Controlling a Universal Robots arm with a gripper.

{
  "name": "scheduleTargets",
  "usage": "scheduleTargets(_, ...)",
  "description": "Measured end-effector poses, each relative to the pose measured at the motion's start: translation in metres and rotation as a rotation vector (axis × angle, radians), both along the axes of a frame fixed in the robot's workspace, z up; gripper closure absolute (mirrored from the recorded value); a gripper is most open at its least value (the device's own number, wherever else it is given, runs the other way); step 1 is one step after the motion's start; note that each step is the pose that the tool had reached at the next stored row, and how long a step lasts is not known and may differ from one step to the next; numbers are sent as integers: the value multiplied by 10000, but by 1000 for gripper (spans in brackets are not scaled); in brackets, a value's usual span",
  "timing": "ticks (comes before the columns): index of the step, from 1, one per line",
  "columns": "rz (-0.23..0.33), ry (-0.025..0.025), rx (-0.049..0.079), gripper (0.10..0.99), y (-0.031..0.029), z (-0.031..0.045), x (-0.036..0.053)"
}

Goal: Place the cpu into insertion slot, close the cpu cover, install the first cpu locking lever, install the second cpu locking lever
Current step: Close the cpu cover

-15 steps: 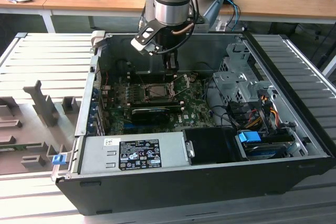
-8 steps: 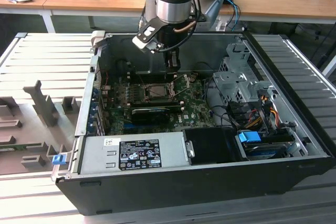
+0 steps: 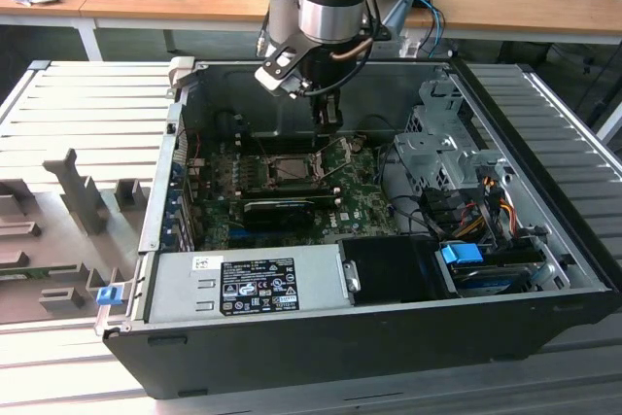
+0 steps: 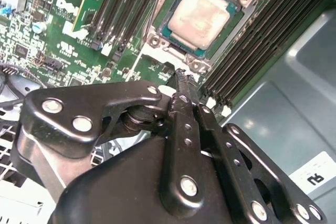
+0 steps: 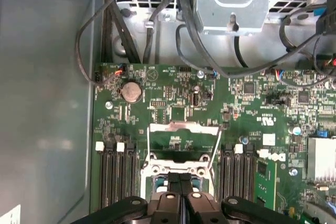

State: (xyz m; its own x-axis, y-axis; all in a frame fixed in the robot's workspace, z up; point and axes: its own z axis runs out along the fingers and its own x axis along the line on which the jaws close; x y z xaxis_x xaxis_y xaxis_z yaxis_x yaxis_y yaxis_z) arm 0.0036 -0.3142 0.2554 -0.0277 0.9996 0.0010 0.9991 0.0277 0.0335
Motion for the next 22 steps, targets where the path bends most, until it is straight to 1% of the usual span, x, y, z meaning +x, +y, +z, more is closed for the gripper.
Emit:
scheduleTargets(3, 1, 13, 0, 980, 0, 0, 62)
scheduleTargets(8, 0, 29, 3, 980, 0, 18, 105)
scheduleTargets(15, -1, 51, 1, 980, 0, 20, 177)
scheduleTargets(19, 2, 70, 1, 980, 0, 20, 232)
scheduleTargets(22, 0, 71, -8, 980, 0, 20, 280)
